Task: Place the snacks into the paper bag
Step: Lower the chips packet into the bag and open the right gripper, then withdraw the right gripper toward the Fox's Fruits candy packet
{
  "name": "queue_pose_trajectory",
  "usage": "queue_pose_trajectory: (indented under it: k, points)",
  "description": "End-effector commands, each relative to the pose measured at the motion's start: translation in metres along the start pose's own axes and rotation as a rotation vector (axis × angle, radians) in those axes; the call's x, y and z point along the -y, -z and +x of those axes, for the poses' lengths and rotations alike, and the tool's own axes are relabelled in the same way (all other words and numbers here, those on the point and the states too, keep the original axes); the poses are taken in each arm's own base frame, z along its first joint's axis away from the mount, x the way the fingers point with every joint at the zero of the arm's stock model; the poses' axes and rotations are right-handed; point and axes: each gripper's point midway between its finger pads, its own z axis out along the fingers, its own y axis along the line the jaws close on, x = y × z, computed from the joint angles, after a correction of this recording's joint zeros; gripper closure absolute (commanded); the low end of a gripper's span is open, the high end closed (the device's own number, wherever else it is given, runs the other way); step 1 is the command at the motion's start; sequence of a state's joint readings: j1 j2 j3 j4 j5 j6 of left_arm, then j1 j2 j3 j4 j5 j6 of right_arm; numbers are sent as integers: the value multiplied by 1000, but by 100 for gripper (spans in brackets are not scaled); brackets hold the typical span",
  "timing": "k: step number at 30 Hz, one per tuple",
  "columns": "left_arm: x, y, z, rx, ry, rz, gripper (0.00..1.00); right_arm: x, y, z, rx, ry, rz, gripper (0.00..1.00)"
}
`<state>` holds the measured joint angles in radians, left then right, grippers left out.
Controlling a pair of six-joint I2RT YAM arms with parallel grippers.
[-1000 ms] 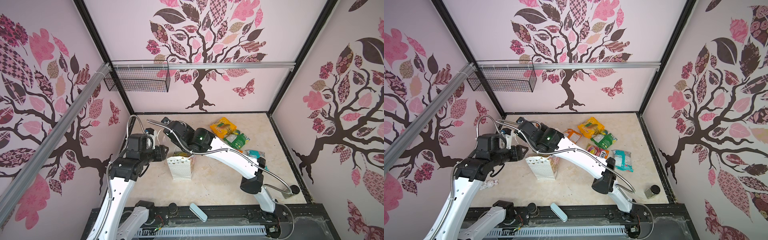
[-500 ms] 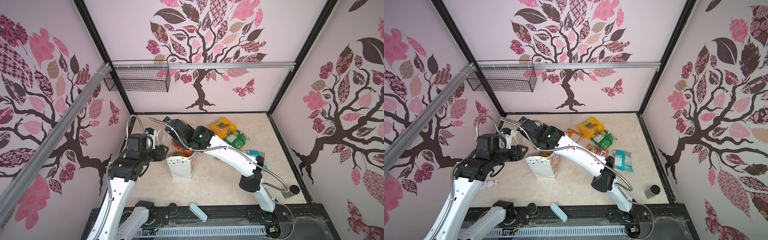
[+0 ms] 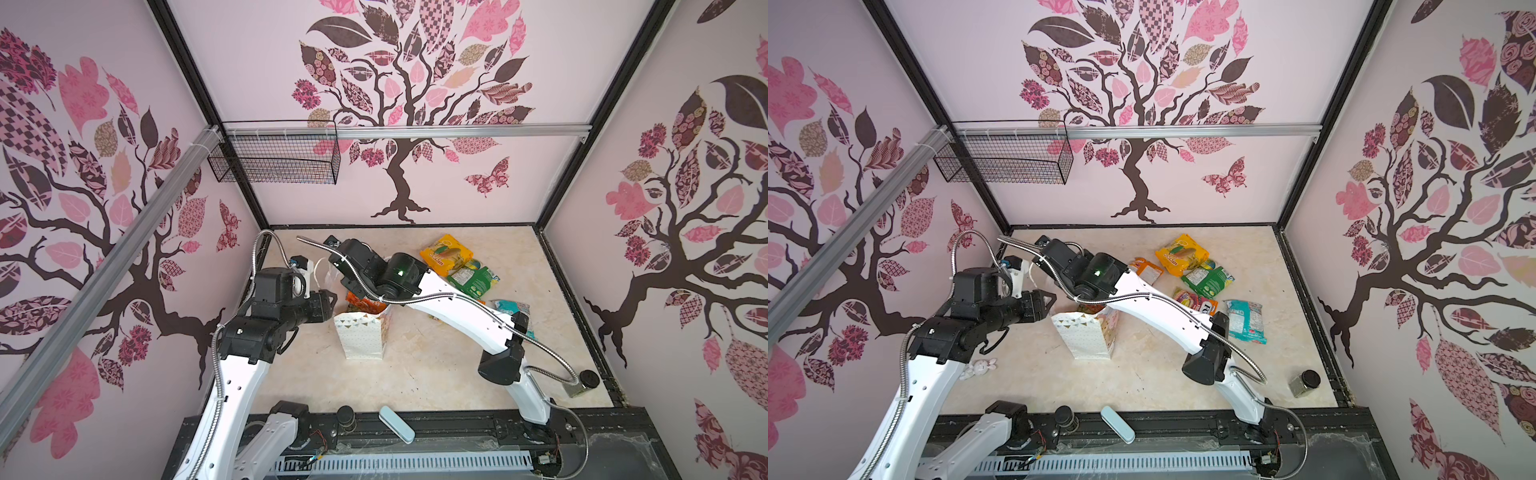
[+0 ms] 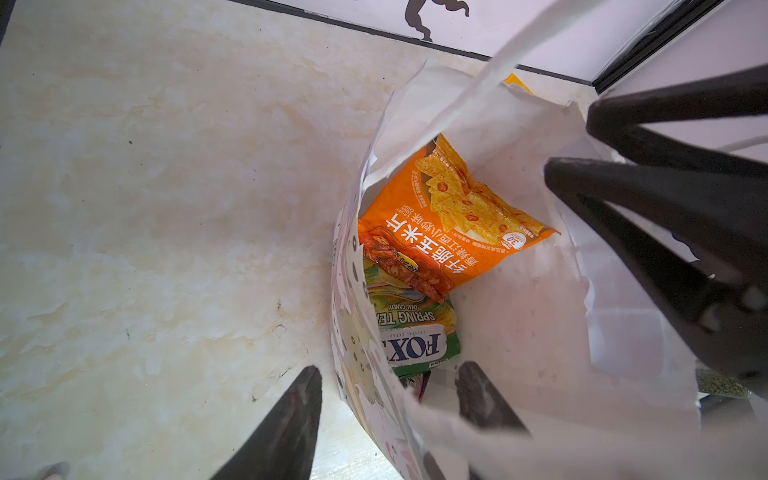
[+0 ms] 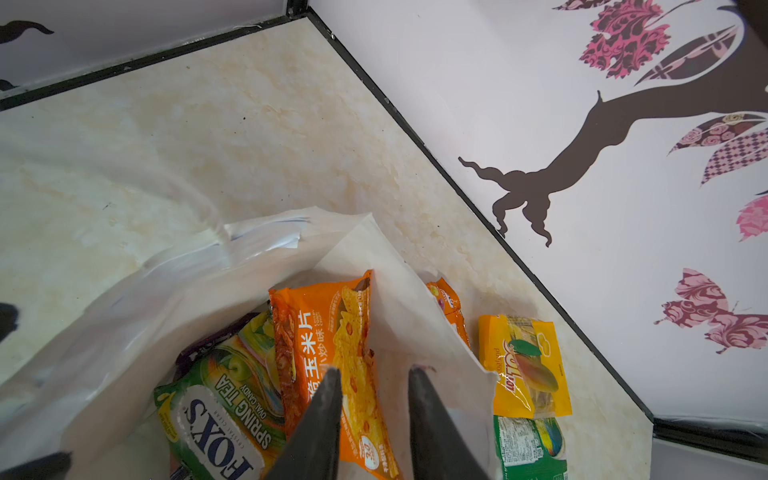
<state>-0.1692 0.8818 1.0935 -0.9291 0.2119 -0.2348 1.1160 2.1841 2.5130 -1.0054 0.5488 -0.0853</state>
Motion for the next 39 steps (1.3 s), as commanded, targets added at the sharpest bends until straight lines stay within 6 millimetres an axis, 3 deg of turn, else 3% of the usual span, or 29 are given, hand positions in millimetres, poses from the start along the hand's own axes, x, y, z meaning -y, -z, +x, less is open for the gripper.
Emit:
queue_pose_trajectory:
  k: [1,11,18,28,35,39]
  points:
    - [0,0,2,14,-14,2,44,0,20,-16,58,-62,-75,68]
    - [4,4,1,41,-25,30,44,10,79,-42,192,-166,-220,65]
    - [4,6,-1,50,-25,27,44,36,130,-33,243,-218,-254,62]
    - [2,9,-1,58,-29,9,44,79,175,24,286,-339,-179,60]
    - [0,6,-1,49,-28,-3,44,109,181,71,258,-431,-113,60]
    - [0,6,-1,51,-28,-2,44,125,171,109,211,-482,-24,59]
